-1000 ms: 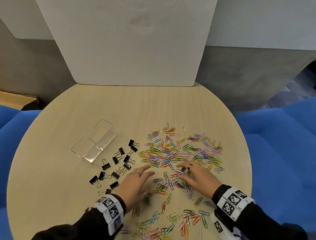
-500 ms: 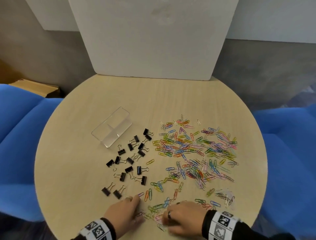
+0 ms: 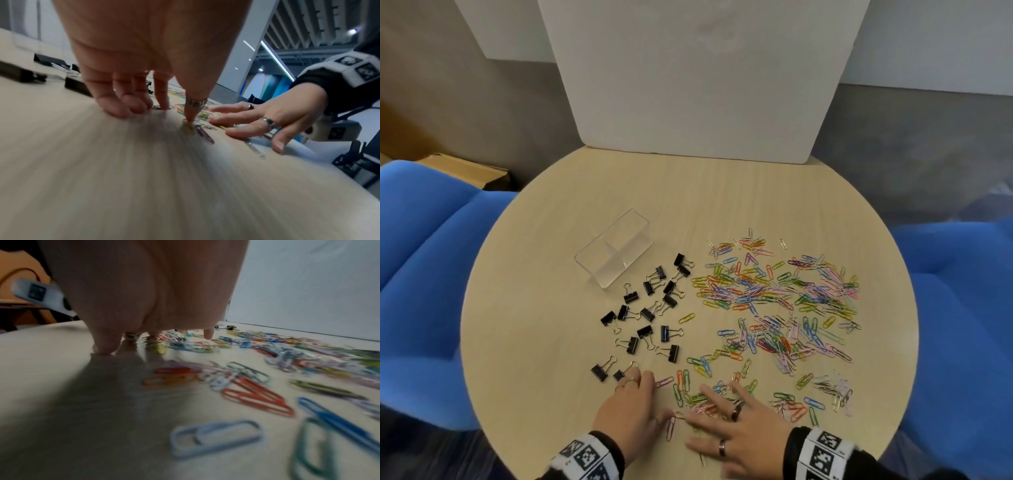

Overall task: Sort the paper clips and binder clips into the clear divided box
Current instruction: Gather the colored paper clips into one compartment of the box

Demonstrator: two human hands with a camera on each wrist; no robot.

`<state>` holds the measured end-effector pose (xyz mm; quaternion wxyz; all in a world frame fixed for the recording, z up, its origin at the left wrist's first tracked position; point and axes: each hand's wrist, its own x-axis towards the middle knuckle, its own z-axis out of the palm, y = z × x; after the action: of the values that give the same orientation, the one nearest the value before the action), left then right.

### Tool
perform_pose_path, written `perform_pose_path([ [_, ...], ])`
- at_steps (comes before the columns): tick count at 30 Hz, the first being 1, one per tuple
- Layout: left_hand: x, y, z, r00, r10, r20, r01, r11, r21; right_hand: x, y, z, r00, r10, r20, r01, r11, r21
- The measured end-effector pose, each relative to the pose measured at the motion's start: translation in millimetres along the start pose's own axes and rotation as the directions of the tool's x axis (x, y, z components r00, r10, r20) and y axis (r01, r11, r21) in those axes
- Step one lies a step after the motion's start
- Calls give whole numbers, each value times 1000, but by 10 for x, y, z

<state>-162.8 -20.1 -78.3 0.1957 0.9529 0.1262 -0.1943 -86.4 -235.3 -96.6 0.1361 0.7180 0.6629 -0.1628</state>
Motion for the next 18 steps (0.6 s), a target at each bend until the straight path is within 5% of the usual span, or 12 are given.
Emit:
perform_pose_path([
  [5,-14,-36,170,986,137,-98,-135,991,26,-98,145,96,988,148,-48,-150,988,-23],
  [9,-144,-203,351,975,192,-110,-181,978,104,-12,56,85,994,8,-108,-20,994,-109],
  [13,-120,-294,513,986,167,-3,-158,941,298,160,-90,166,993,-105,-51,93,977,-190],
  [18,-15,-159,485,971,218,103,-241,899,365,108,98,230,1000,-25,-8,24,994,-109],
])
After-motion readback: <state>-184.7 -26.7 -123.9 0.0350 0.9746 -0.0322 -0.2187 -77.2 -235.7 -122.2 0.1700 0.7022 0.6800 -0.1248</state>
